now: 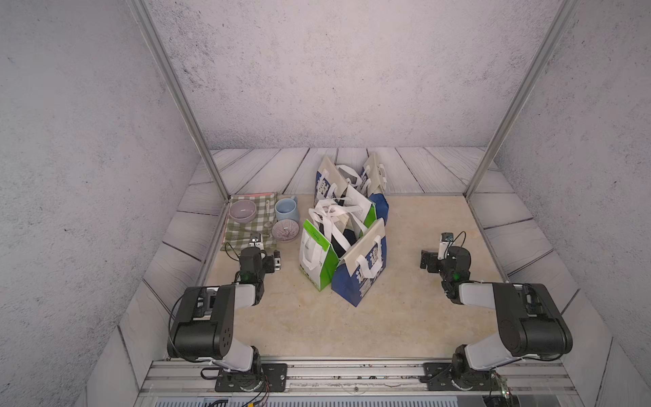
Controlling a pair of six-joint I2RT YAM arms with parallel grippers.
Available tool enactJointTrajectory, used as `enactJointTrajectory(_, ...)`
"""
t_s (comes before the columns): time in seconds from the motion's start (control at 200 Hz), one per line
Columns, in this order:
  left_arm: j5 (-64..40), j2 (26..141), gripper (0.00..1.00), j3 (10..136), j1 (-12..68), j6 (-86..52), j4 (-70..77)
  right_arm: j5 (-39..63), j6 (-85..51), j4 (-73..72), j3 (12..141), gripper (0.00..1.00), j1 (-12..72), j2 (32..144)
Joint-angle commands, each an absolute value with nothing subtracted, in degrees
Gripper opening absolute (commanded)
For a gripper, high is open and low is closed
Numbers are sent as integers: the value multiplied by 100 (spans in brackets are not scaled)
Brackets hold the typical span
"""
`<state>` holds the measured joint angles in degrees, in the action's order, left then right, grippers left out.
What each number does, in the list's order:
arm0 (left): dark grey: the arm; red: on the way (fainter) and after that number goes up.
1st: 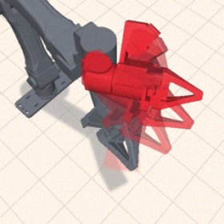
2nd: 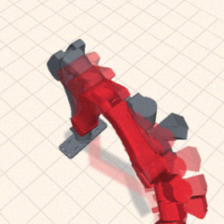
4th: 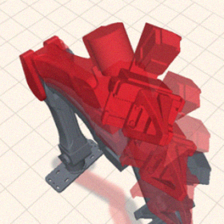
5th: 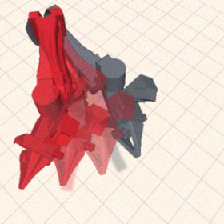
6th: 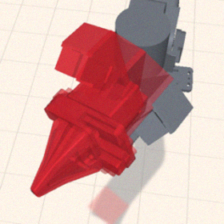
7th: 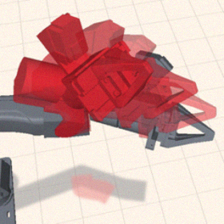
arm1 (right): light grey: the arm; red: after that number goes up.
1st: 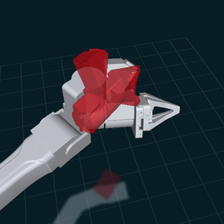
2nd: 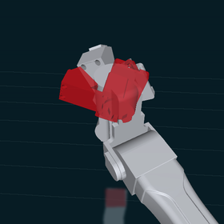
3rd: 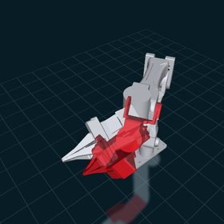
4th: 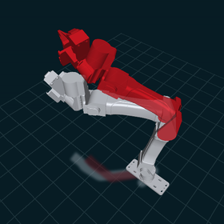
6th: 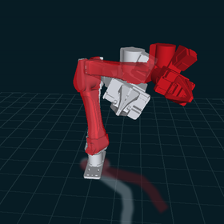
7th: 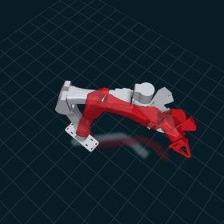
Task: Open the takeout bag
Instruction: Adjust the takeout bag at the center of the board.
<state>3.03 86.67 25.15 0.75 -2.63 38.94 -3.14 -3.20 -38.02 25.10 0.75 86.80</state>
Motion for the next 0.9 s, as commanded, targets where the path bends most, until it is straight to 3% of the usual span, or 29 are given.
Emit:
enactJointTrajectory(0.0, 199, 8772, 100, 2698, 0, -68, 4254, -422, -190, -4137, 2648, 99, 131, 8804)
enactJointTrajectory(0.776, 147, 8772, 100, 2697, -20, -70, 4261, -396, -213, -4085, 2672, 99, 114, 8811)
enactJointTrajectory(0.891, 750, 8641, 100, 2544, 46, -184, 4556, -420, -193, -4096, 2651, 99, 115, 8785)
